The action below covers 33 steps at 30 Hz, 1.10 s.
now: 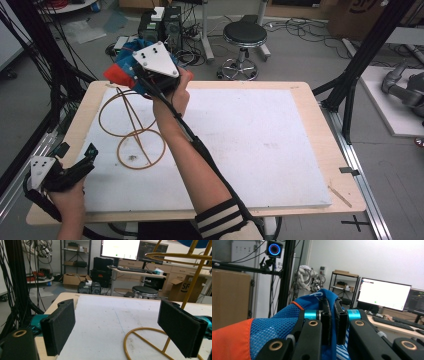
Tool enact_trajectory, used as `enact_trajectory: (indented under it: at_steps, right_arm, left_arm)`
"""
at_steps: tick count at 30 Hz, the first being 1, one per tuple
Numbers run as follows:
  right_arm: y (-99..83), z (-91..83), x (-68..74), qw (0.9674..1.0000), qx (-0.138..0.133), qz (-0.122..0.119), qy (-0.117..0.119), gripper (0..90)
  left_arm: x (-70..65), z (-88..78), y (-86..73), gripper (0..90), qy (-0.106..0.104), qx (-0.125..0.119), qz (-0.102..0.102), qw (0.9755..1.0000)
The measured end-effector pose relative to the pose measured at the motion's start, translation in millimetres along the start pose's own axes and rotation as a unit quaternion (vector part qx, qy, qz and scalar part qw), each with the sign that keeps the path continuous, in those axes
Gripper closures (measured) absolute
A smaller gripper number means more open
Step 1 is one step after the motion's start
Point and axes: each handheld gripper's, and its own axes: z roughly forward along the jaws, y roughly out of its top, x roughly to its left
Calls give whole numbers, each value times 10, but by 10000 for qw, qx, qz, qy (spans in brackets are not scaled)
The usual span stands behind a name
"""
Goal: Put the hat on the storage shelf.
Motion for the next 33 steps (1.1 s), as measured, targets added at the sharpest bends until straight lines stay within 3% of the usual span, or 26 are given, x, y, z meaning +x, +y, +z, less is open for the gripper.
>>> enact_trajectory:
  at_steps: [17, 22, 33]
  right_arm:
    - [-110, 67, 353, 9986, 239, -100, 462, 877]
    - [-175, 47, 464, 9970, 345, -264, 648, 877]
    - [-304, 58, 514, 9941, 669, -370, 774, 874]
  left_arm:
    - [43, -26, 3, 150, 58, -2, -25, 10000]
    - [47, -29, 3, 150, 73, -27, -49, 10000]
    - [52, -35, 5, 150, 74, -7, -38, 10000]
